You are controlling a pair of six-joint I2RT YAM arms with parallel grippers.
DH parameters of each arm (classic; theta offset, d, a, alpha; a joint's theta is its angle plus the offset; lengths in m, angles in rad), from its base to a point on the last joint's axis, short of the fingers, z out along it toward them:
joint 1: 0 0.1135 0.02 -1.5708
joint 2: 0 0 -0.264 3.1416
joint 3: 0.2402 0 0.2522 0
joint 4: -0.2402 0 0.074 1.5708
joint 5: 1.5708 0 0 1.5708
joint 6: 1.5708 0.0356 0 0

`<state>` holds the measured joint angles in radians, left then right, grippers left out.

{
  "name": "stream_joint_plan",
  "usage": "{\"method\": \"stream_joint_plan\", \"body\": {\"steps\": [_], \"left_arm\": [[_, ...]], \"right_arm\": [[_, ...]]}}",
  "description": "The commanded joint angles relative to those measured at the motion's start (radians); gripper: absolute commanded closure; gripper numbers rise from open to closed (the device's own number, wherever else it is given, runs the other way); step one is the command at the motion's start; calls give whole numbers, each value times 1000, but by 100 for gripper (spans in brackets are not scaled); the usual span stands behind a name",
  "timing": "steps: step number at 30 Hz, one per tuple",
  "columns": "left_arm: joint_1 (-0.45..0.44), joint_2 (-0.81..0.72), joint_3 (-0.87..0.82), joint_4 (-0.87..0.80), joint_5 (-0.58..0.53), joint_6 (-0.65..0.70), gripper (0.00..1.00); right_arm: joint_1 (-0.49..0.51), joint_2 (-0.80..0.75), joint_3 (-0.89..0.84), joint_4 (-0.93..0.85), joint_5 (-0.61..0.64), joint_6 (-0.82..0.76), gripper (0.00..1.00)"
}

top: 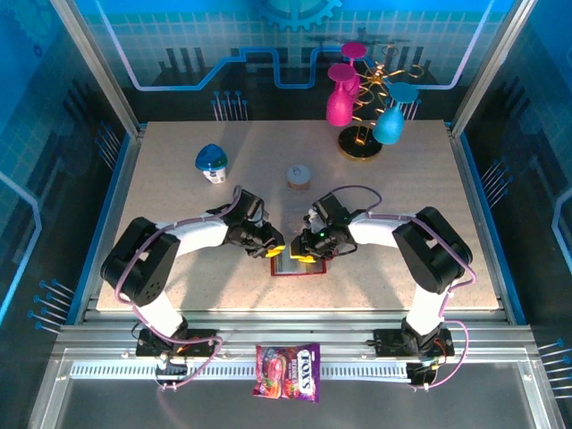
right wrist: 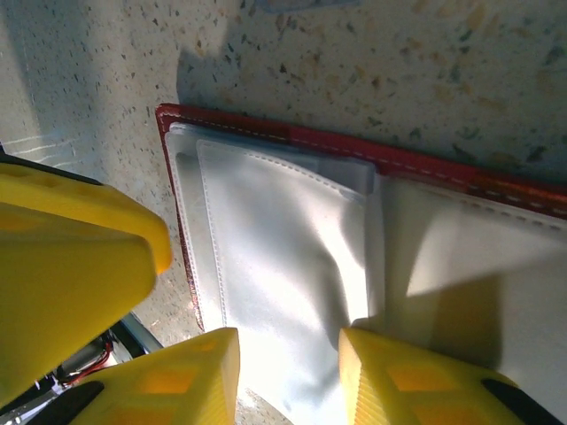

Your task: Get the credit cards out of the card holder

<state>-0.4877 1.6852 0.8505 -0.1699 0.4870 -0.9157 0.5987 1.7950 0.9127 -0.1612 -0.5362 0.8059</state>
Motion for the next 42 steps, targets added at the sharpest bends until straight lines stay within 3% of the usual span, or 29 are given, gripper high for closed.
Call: {"method": "stream_joint_plan", "body": {"steps": [1, 11, 42], "left_arm": [[-9, 30, 22, 14, 34, -11, 75], [-10, 49, 30, -8, 25, -11, 70], [-21, 34, 57, 9, 57, -21, 77]], "right_arm": [[-15, -18, -22, 19, -17, 15, 64], [-33, -19, -65, 67, -37, 38, 65], [-43, -110, -87, 71, -32, 53, 65]]}}
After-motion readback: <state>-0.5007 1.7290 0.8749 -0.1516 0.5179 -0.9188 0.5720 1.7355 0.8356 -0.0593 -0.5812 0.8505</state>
